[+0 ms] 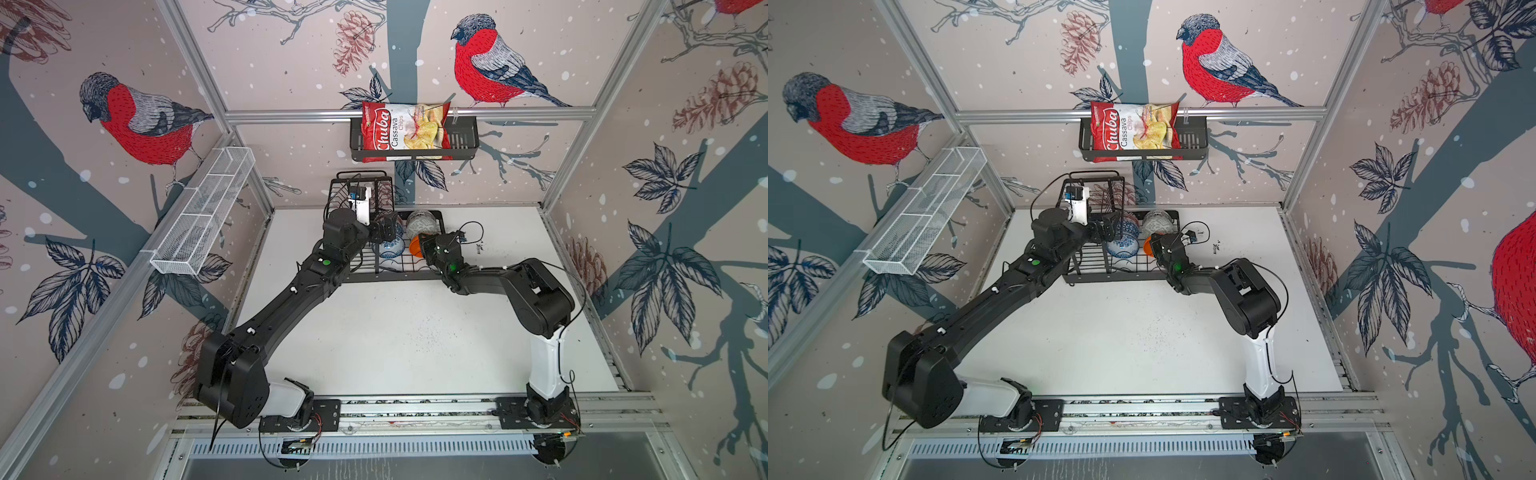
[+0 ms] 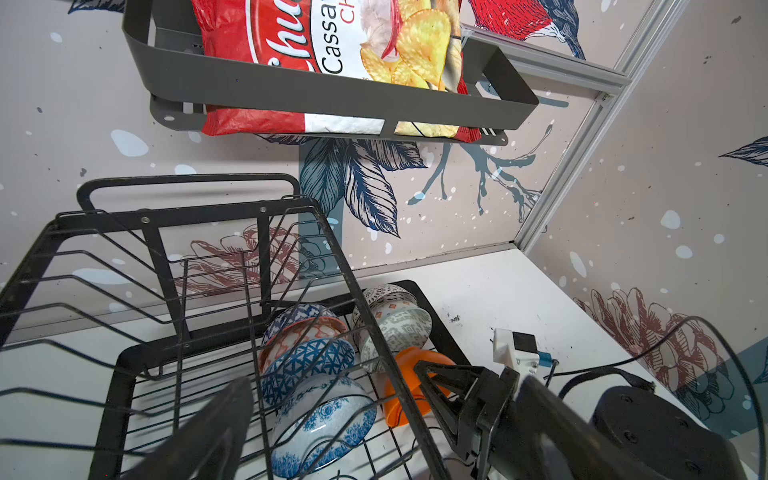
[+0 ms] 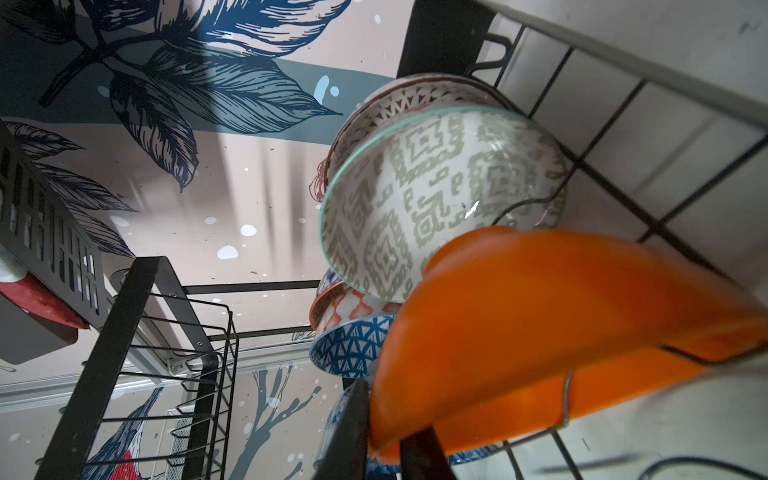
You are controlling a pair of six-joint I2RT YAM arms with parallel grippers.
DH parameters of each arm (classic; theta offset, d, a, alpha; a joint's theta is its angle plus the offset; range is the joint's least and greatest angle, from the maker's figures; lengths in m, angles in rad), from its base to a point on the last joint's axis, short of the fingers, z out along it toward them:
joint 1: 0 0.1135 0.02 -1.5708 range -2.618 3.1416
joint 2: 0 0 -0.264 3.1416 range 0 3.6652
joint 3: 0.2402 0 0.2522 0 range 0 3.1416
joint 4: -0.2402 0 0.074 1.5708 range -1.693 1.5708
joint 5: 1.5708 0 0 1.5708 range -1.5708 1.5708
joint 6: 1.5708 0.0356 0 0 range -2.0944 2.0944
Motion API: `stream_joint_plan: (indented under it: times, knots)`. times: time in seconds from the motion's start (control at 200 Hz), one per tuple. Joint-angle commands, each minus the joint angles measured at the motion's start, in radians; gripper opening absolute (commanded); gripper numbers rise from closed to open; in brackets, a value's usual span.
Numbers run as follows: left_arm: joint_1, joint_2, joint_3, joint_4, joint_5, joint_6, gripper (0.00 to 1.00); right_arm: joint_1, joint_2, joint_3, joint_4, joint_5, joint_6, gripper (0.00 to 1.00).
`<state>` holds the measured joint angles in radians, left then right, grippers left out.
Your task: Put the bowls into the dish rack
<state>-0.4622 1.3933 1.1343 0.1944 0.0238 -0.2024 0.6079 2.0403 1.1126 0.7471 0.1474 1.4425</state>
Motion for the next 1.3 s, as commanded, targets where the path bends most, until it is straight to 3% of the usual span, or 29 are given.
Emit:
stream_joint_plan:
  times: [0.0, 0.615, 1.051, 1.291]
  knots:
    - [0.001, 0.003, 0.001, 0.018, 0.005, 0.004, 0.98, 0.000, -0.008, 0.011, -0.016, -0.008, -0.002, 0.20]
    - [0.002, -0.003, 0.001, 0.018, 0.005, 0.003, 0.98, 0.009, -0.040, 0.027, -0.054, 0.011, -0.037, 0.33]
    - [0.002, -0.011, -0.001, 0.022, 0.007, 0.000, 0.98, 0.021, -0.116, 0.015, -0.107, 0.038, -0.072, 0.35]
    - [0.010, -0.031, -0.008, 0.030, -0.001, -0.001, 0.99, 0.030, -0.189, -0.008, -0.164, 0.062, -0.108, 0.46]
